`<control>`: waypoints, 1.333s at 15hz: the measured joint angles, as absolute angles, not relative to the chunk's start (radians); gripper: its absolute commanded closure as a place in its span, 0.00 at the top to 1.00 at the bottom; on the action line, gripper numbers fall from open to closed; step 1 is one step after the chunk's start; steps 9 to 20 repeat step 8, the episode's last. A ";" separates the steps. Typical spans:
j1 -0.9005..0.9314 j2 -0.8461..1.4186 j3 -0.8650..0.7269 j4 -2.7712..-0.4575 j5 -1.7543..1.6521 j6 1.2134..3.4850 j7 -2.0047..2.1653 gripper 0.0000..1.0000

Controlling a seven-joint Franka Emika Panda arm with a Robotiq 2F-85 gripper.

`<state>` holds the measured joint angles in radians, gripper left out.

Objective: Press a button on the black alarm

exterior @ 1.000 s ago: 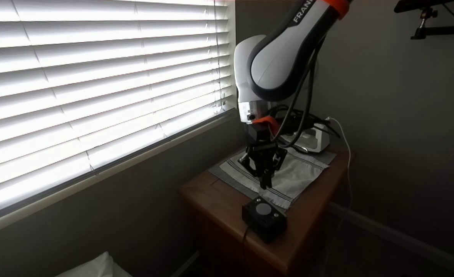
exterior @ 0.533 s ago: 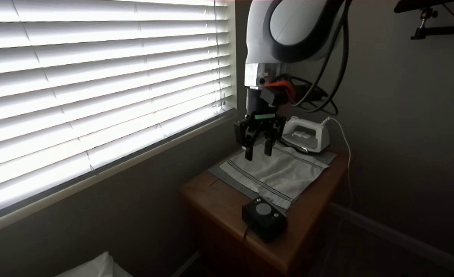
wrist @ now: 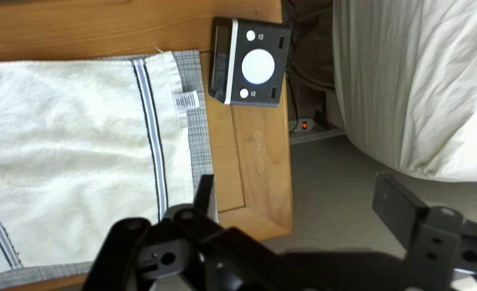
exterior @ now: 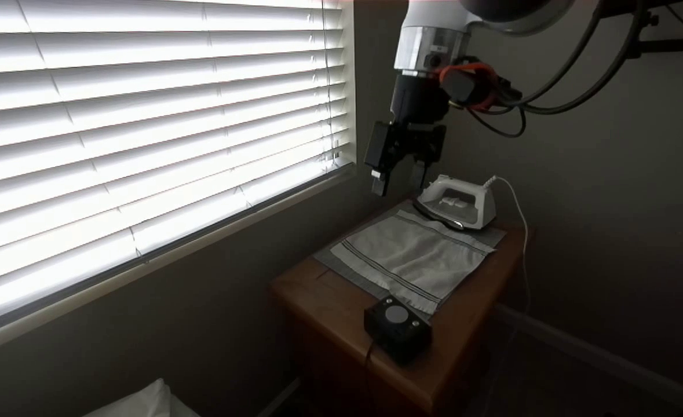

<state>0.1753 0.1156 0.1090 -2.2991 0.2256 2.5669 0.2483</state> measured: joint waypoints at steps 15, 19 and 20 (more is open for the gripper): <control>0.171 0.047 0.118 -2.379 0.253 2.660 0.174 1.00; 0.171 0.047 0.118 -2.379 0.253 2.660 0.174 1.00; 0.171 0.047 0.118 -2.379 0.253 2.660 0.174 1.00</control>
